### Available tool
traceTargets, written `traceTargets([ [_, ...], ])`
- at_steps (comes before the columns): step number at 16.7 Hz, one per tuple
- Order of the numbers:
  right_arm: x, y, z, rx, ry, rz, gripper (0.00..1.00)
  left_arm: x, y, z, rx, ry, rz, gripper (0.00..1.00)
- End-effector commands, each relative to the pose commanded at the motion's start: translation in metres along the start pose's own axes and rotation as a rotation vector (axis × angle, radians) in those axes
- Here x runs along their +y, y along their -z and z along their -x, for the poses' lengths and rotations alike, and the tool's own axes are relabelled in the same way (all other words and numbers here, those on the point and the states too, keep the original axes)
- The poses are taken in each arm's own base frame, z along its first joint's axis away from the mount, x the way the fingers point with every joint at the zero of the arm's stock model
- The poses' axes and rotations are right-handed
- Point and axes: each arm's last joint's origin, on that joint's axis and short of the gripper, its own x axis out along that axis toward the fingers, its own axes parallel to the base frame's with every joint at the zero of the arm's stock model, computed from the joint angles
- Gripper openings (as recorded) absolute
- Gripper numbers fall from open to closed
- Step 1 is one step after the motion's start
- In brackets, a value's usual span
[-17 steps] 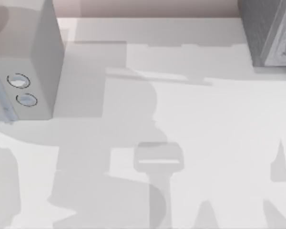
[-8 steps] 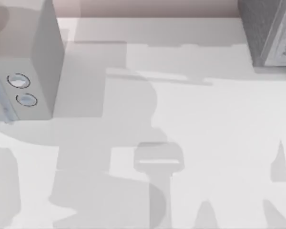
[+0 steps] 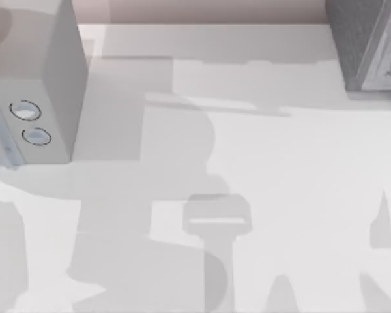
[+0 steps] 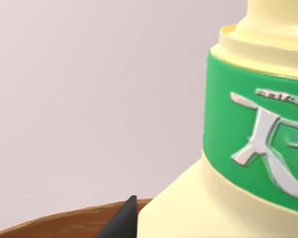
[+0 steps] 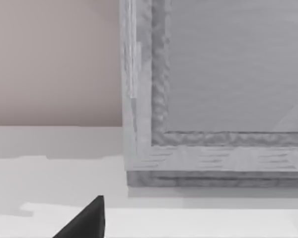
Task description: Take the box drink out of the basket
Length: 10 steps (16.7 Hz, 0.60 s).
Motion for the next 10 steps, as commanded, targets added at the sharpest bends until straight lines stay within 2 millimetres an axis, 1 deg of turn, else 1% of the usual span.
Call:
traceTargets([
  [1, 0.0, 0.0, 0.0, 0.0, 0.0, 0.0, 1.0, 0.001, -0.009, 0.003, -0.02, -0.005, -0.011, 0.0],
  [4, 0.0, 0.0, 0.0, 0.0, 0.0, 0.0, 1.0, 0.002, -0.012, 0.002, -0.009, -0.004, -0.006, 0.0],
  [6, 0.0, 0.0, 0.0, 0.0, 0.0, 0.0, 1.0, 0.002, -0.023, 0.0, 0.0, -0.001, -0.004, 0.0],
  [8, 0.0, 0.0, 0.0, 0.0, 0.0, 0.0, 1.0, 0.002, -0.042, -0.001, -0.002, 0.002, -0.006, 0.0],
  [10, 0.0, 0.0, 0.0, 0.0, 0.0, 0.0, 1.0, 0.002, -0.065, -0.002, -0.011, 0.004, -0.01, 0.0],
])
